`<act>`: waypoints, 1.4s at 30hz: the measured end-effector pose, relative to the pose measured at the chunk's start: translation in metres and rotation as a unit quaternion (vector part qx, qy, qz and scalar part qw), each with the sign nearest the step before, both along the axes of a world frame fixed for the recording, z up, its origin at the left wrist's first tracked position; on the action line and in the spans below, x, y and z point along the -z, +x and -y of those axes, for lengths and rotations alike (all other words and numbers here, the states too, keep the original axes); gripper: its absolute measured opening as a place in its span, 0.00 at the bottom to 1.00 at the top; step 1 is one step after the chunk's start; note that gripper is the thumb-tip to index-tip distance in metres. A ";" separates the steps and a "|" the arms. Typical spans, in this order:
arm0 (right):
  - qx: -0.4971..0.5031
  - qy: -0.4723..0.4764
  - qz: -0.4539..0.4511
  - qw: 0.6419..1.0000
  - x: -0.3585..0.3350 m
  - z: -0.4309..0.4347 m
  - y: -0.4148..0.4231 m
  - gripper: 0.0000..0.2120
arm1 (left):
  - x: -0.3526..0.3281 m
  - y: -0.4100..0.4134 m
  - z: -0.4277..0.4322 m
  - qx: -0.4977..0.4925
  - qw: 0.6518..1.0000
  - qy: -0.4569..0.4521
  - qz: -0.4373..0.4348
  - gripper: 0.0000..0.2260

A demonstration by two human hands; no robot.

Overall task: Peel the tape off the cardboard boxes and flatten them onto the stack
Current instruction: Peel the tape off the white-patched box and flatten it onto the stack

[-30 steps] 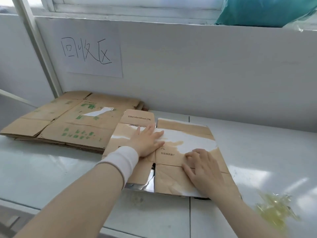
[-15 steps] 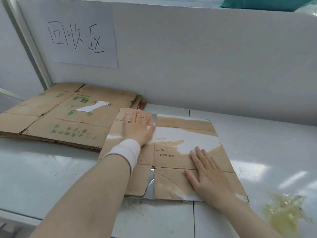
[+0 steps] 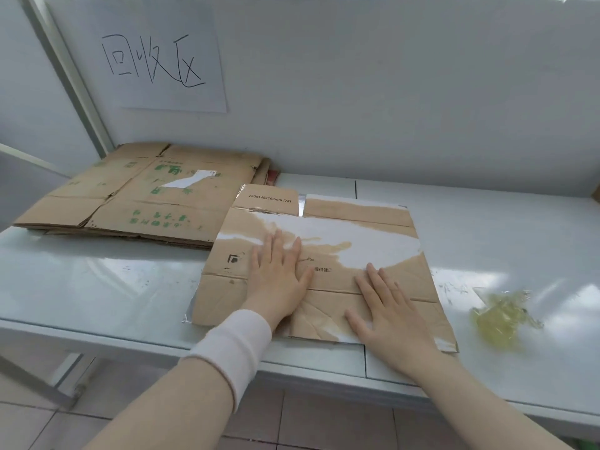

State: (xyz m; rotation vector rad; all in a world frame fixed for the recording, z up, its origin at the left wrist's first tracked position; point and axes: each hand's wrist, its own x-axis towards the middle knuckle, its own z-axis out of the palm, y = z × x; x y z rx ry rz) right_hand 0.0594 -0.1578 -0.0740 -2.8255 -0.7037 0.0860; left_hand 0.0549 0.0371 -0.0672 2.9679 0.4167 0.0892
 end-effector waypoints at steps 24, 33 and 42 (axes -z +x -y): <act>-0.017 -0.011 0.021 1.000 0.000 0.009 0.036 0.51 | -0.010 0.081 -0.024 0.054 0.997 0.026 -0.043 0.24; -0.003 -0.001 0.013 1.000 -0.002 0.008 0.035 0.45 | 0.000 0.114 -0.025 0.039 0.999 0.029 -0.016 0.23; 0.105 -0.029 0.021 0.994 -0.003 0.011 0.030 0.34 | -0.013 0.005 0.005 0.049 0.998 -0.049 -0.006 0.23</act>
